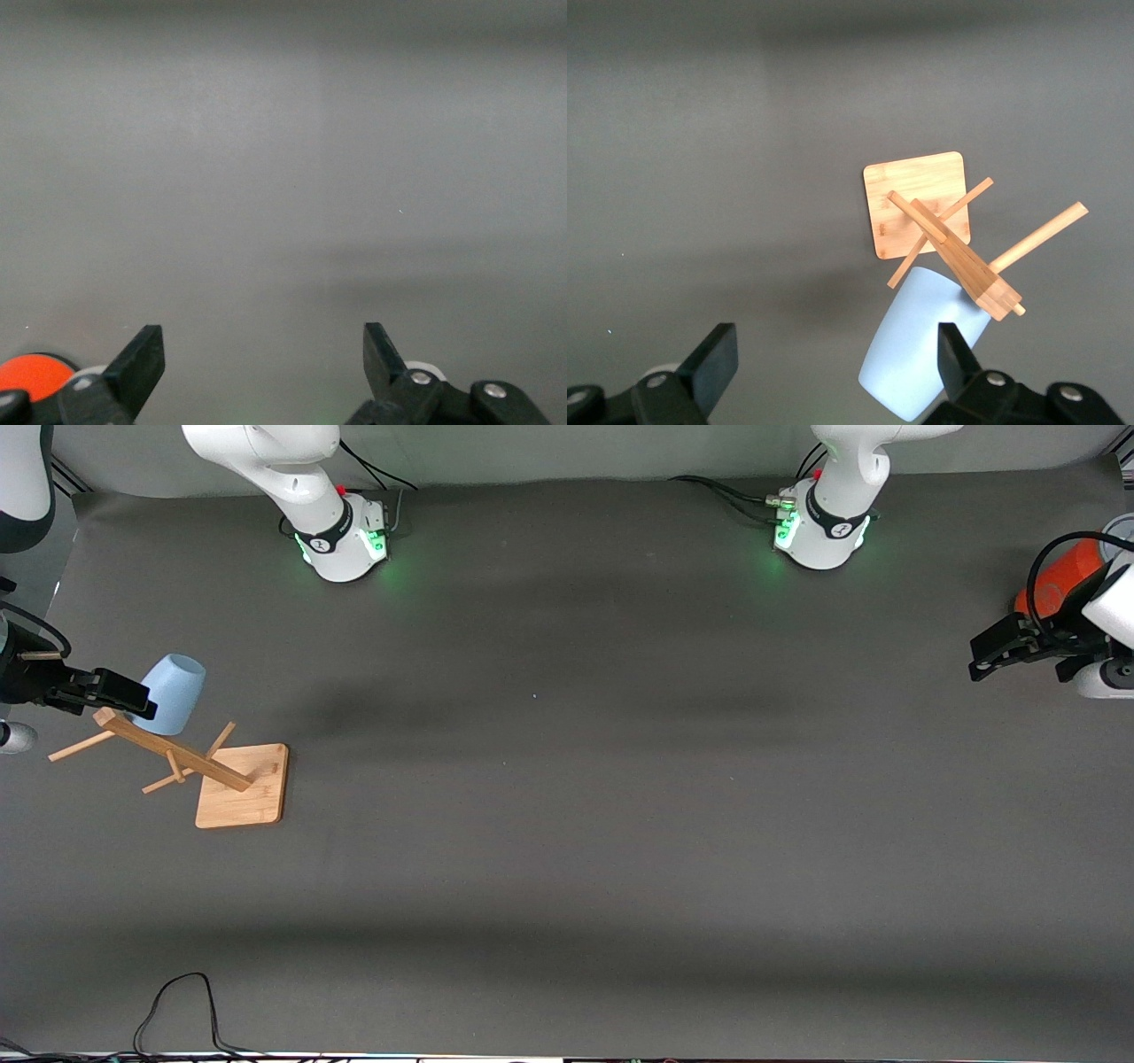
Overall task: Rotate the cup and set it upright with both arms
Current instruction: 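Grasp the light blue cup on the wooden mug tree with the right gripper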
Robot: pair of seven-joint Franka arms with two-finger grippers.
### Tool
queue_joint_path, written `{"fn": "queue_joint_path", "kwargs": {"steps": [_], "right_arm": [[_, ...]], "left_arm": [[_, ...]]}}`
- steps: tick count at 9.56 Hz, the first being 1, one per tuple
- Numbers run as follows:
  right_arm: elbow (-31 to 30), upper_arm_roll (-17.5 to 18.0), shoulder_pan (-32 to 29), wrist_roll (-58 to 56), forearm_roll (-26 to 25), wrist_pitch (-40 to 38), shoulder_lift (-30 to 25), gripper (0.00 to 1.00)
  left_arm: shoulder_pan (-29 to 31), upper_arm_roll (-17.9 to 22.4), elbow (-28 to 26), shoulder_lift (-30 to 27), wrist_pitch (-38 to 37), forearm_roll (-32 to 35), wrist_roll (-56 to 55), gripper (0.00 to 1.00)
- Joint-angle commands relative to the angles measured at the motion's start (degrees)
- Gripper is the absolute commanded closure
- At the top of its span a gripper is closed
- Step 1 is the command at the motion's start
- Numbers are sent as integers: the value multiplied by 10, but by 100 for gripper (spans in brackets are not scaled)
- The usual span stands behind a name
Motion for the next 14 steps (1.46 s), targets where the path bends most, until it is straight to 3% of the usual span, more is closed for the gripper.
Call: {"fn": "queue_joint_path", "kwargs": {"steps": [1, 7, 9, 12, 14], "right_arm": [[0, -9, 9, -11, -6, 4, -3, 0], [-6, -9, 11, -8, -6, 0, -7, 0], [-45, -12, 7, -6, -5, 2, -37, 0], [-141, -75, 12, -13, -6, 12, -127, 0], [-158, -89, 12, -4, -7, 10, -140, 0]], "left_arm": [[0, 3, -1, -2, 2, -5, 1, 0], [-5, -1, 3, -3, 5, -5, 1, 0], [-6, -1, 3, -3, 5, -5, 1, 0], [-6, -1, 3, -3, 9, -5, 1, 0], [-6, -1, 3, -3, 8, -5, 1, 0]]}}
